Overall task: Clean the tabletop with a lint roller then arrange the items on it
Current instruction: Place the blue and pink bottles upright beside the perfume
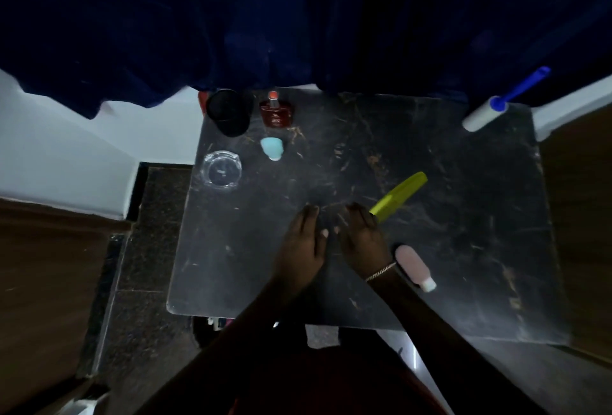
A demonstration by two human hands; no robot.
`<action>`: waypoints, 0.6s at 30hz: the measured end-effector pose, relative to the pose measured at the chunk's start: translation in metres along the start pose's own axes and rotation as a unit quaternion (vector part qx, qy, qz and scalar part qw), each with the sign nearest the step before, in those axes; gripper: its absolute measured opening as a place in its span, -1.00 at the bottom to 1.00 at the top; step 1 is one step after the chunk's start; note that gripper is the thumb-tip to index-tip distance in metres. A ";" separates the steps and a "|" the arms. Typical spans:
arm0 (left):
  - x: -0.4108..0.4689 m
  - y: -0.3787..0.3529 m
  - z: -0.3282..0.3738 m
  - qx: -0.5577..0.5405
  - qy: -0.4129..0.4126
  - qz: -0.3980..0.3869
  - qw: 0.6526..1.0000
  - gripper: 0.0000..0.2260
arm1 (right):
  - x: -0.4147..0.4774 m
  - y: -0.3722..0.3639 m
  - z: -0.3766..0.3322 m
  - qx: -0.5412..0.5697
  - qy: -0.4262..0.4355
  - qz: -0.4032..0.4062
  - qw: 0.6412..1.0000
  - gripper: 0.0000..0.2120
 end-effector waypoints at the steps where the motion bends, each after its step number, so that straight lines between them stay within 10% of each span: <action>1: -0.004 -0.015 0.012 -0.006 0.009 -0.011 1.000 -0.52 | -0.014 0.006 0.016 0.003 -0.022 0.002 1.000 -0.52; 9: -0.008 -0.129 0.084 -0.164 0.207 -0.157 0.952 -0.76 | -0.079 0.048 0.149 0.056 -0.197 -0.029 0.978 -0.72; 18: -0.003 -0.171 0.095 -0.312 0.299 -0.191 0.881 -0.77 | -0.071 0.039 0.166 0.088 -0.174 -0.178 0.964 -0.78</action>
Point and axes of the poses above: each hand's wrist, its own x-axis towards the middle knuckle, its own y-axis out of the back of the hand, z = x × y, the point moved 3 cm from there along x, towards the middle knuckle, and after that the axes turned 7 degrees about -z, right-handed, at the moved point
